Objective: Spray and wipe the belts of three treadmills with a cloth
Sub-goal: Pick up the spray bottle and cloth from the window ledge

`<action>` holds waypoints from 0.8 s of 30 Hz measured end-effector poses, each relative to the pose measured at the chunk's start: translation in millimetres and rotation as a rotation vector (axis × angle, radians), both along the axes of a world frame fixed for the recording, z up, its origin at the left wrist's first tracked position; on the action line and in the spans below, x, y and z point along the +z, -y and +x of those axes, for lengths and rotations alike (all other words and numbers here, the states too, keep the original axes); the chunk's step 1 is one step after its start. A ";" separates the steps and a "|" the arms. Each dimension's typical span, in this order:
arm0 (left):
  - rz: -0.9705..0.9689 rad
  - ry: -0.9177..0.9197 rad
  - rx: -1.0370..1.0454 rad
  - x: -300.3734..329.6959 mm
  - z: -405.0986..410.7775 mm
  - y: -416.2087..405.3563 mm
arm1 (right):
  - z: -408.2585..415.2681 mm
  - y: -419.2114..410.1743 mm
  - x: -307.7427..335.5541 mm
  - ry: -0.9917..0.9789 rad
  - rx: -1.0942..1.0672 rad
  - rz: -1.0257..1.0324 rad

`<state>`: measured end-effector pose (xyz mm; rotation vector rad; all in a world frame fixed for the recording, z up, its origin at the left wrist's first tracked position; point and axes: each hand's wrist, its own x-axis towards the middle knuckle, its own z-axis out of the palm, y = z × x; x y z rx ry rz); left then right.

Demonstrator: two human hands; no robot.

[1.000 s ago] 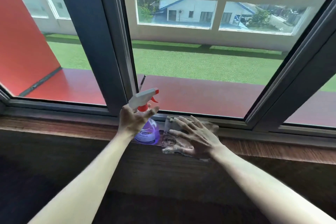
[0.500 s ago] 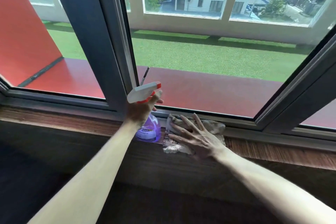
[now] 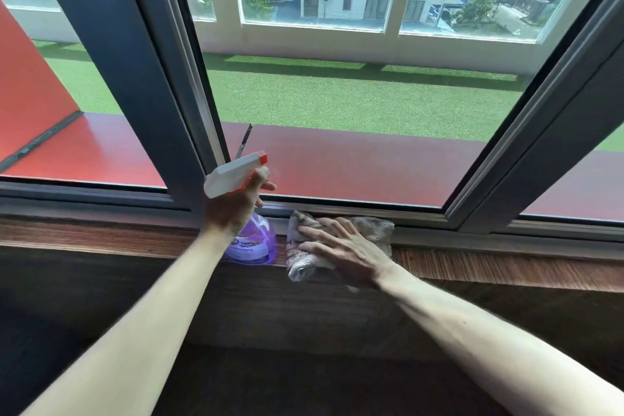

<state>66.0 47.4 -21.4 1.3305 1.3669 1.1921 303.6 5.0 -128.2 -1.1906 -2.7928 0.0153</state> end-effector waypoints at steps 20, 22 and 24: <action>0.247 0.111 -0.127 135.4 24.5 27.6 | 17.0 30.3 224.6 -1.371 -0.574 -0.212; 0.295 0.109 -0.188 157.1 37.6 31.7 | 29.4 54.9 249.1 -1.581 -0.629 -0.334; 0.348 0.142 -0.252 176.8 52.9 37.4 | 43.0 82.2 267.7 -1.760 -0.676 -0.456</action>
